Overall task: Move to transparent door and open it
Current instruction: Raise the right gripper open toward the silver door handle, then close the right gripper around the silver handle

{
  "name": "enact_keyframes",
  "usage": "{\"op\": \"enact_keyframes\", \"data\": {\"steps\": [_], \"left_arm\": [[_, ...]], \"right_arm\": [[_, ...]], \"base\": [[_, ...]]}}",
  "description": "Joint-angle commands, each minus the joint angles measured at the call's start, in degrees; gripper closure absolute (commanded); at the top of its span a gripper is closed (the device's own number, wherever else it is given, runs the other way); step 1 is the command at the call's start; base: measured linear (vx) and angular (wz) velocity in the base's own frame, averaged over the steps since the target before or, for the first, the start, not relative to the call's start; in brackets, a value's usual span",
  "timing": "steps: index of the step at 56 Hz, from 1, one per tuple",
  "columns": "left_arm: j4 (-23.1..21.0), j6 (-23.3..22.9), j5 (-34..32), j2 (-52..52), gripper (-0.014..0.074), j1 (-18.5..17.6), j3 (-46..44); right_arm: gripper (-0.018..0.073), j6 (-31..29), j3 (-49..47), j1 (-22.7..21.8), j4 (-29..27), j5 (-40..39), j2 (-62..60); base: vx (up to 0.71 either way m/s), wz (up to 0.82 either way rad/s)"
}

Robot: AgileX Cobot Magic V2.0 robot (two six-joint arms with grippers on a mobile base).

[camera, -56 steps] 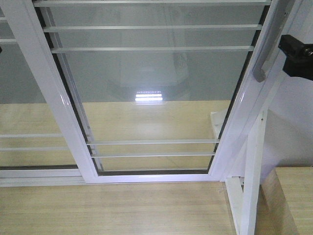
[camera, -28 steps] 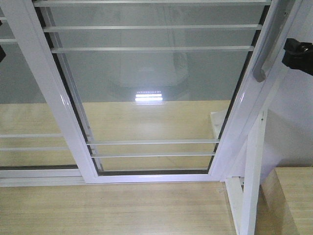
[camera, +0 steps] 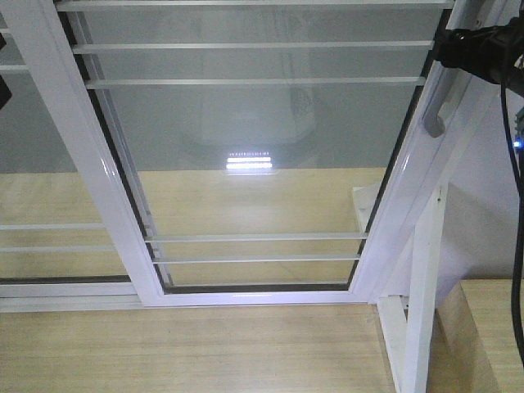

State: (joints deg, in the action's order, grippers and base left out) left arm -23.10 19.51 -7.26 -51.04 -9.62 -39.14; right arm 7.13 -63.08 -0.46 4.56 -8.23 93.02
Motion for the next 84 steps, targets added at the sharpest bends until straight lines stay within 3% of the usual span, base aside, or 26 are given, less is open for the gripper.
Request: {"op": "enact_keyframes", "data": {"steps": [1, 10, 17, 24, 37, 84], "left_arm": [[-0.1, -0.3, -3.2, 0.4, 0.0108, -0.1, -2.1], [-0.1, -0.3, -2.4, 0.4, 0.0108, -0.1, -2.1], [-0.1, -0.3, -2.6, 0.4, 0.0108, -0.1, -2.1], [-0.1, -0.3, -2.5, 0.4, 0.0108, -0.1, -2.1], [-0.1, -0.3, -2.4, 0.4, 0.0108, -0.1, -2.1], [-0.1, 0.0, -1.1, 0.4, 0.0108, -0.1, -2.1]], "right_arm": [[-0.0025, -0.2, -5.5, -0.4, 0.3, -5.0, 0.5], [-0.0009, -0.9, -10.5, -0.4, 0.3, -4.8, 4.7], [0.0061, -2.0, -12.4, -0.4, 0.3, -4.8, 6.6], [0.0199, -2.0, -12.6, -0.3, 0.3, -4.6, 6.9], [0.0576, -2.1, -12.6, 0.4, 0.4, -4.2, 6.9], [0.0568, -2.3, -12.6, 13.0, 1.9, -3.5, 6.9]], "base": [[0.0, 0.0], [0.0, 0.0], [0.0, 0.0], [0.0, 0.0], [0.0, 0.0], [0.0, 0.0]]}}
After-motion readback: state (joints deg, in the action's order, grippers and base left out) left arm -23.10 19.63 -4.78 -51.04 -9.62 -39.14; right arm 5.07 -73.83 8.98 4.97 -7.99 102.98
